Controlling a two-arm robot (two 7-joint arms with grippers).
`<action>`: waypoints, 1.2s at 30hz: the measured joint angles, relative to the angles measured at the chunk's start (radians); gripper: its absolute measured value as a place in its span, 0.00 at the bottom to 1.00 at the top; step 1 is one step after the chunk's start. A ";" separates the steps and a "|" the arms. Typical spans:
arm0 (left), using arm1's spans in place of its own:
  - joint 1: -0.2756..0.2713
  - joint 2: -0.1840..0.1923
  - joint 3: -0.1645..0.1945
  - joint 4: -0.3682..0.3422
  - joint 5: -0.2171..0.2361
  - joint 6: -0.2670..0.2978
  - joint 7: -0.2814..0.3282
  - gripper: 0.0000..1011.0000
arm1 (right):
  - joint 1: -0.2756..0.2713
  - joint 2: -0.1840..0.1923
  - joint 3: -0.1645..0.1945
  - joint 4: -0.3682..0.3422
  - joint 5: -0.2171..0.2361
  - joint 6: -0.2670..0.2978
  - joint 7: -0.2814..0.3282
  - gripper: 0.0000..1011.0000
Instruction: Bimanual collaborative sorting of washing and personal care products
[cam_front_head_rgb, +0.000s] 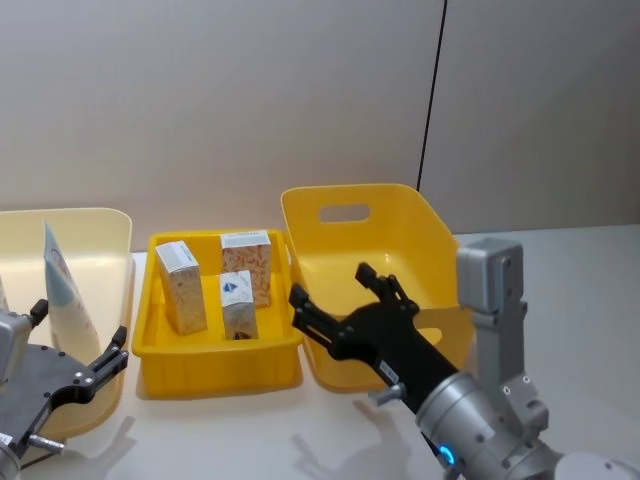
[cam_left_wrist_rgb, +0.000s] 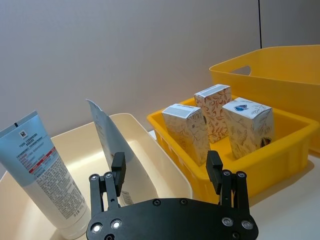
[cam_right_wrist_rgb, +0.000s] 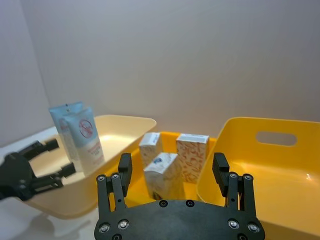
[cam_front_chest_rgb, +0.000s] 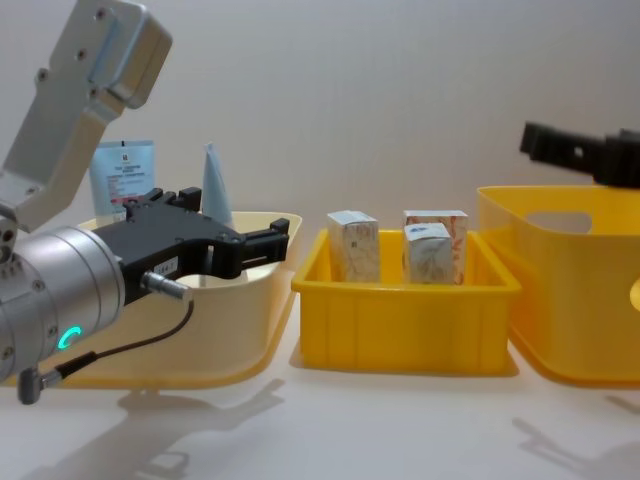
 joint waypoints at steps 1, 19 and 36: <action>0.000 0.000 0.000 0.000 0.000 0.000 0.000 0.99 | 0.000 -0.007 0.000 -0.021 0.008 0.019 -0.004 0.99; 0.000 0.000 0.000 0.000 0.000 0.000 0.000 0.99 | 0.081 -0.076 -0.098 -0.094 -0.016 0.316 -0.119 0.99; 0.000 0.000 0.000 0.000 0.000 0.000 0.000 0.99 | 0.222 -0.158 -0.222 0.045 -0.107 0.486 -0.201 0.99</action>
